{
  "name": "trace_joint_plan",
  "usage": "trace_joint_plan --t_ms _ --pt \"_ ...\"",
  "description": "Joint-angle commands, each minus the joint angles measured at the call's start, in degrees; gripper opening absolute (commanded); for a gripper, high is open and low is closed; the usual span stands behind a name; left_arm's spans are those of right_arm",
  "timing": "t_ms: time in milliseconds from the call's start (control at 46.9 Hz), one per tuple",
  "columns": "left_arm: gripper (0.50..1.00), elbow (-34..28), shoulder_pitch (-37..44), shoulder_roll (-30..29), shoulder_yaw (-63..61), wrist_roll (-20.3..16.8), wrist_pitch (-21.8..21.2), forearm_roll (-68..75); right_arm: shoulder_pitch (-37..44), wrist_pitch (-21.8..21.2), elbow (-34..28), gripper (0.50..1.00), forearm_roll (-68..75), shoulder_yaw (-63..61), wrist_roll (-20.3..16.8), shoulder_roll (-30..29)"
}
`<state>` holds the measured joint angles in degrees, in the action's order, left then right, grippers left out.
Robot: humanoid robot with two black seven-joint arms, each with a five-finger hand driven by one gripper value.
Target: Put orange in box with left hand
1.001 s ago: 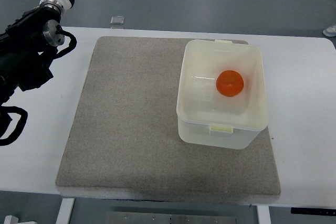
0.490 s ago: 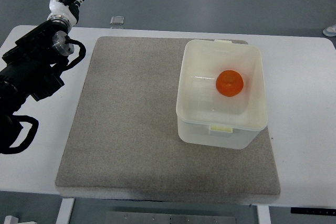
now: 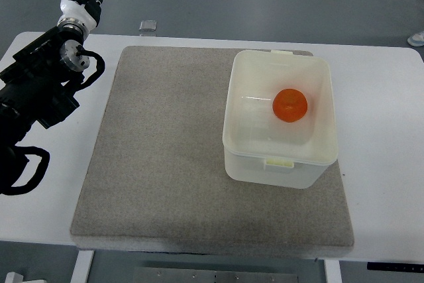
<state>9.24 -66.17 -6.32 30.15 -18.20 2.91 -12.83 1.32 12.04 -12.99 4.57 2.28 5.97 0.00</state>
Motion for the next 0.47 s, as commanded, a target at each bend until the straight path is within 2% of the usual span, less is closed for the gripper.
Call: trace_joint_plan --t_ms 0,447 --pt "0.921 0.0 0.0 0.3 0.1 0.0 -0.1 -0.1 0.0 0.0 0.0 0.944 0.0 0.0 0.0 0.0" --pt "0.921 0.0 -0.1 0.0 0.1 -0.1 -0.3 -0.1 1.4 -0.5 -0.9 0.944 -0.1 -0.5 0.1 0.0"
